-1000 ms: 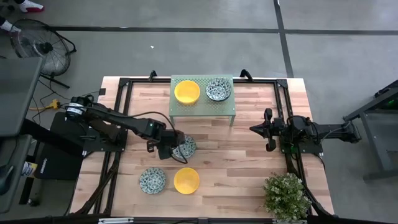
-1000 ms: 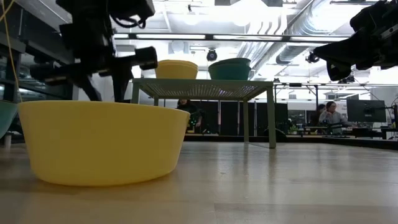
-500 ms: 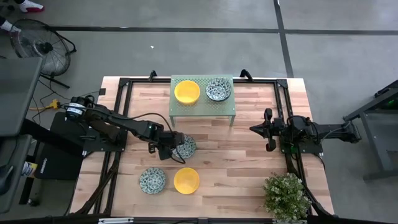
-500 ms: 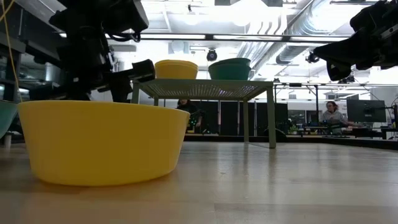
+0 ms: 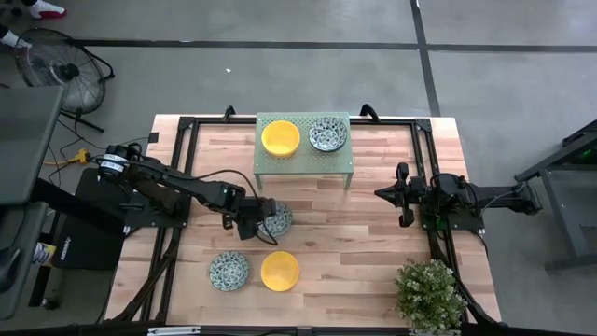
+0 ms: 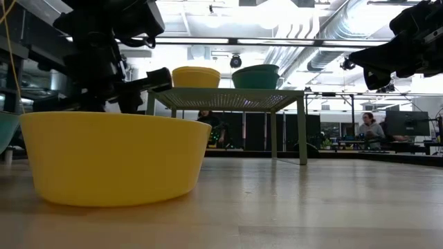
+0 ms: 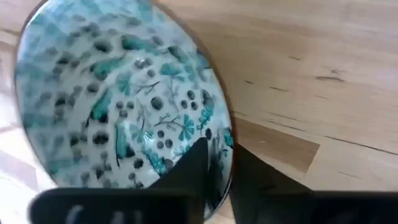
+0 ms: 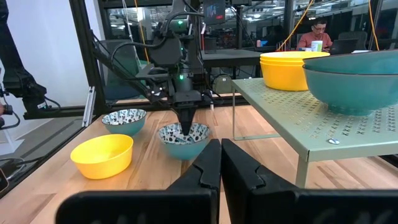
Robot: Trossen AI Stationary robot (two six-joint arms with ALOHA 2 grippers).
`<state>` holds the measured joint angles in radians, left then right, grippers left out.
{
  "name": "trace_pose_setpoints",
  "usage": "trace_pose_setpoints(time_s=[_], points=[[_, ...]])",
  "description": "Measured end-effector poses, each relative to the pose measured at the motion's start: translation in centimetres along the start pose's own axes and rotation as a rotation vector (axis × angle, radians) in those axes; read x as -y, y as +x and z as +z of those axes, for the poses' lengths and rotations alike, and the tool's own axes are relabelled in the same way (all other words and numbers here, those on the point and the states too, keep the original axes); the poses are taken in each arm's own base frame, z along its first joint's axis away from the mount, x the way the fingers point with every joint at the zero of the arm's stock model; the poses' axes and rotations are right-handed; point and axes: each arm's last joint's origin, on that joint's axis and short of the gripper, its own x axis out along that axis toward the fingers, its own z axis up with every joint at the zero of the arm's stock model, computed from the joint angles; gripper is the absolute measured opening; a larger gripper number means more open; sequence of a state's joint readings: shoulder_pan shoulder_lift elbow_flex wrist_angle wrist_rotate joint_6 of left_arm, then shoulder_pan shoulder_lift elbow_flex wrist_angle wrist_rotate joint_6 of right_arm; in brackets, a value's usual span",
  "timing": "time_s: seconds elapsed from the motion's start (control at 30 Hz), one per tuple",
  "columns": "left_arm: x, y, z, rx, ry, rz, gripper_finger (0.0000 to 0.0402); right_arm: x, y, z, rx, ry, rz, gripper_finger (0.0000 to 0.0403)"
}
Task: Pick & Place Mini bowls
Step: Stack the blue patterned bowl on the stacked blue patterned bowls on the shelf
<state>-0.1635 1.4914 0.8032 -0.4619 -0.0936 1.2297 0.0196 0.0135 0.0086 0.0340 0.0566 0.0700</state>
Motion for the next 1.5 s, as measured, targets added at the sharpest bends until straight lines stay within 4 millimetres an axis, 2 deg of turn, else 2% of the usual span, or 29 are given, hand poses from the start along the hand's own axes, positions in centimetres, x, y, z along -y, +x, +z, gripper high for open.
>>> trace_pose_setpoints(time_s=[0.1, 0.43, 0.57, 0.83, 1.0, 1.3, 1.5], points=[[0.0, 0.0, 0.0, -0.006, -0.003, 0.002, 0.0011, 0.0, 0.0, 0.0, 0.000, 0.000, 0.000, 0.0000], [-0.1, -0.1, -0.1, -0.030, -0.005, 0.005, 0.0008, 0.0, 0.0, 0.0, 0.000, 0.000, 0.000, 0.0000], [-0.9, -0.7, 0.2, -0.027, -0.012, 0.014, 0.0005, 0.0, 0.0, 0.0, 0.000, 0.000, 0.000, 0.0000], [-3.3, -3.1, 1.2, -0.026, -0.038, 0.054, 0.0005, 0.0, 0.0, 0.0, 0.000, 0.000, 0.000, 0.0000], [-4.4, -5.2, 2.8, -0.017, -0.009, 0.079, 0.0005, 0.0, 0.0, 0.0, 0.000, 0.000, 0.000, 0.0000], [-8.5, -10.8, 4.6, 0.025, -0.068, 0.260, 0.0005, 0.0, 0.0, 0.0, 0.000, 0.000, 0.000, 0.0000], [-11.7, -12.3, 4.3, -0.017, -0.124, 0.337, 0.0005, 0.0, 0.0, 0.0, 0.000, 0.000, -0.001, 0.0000]])
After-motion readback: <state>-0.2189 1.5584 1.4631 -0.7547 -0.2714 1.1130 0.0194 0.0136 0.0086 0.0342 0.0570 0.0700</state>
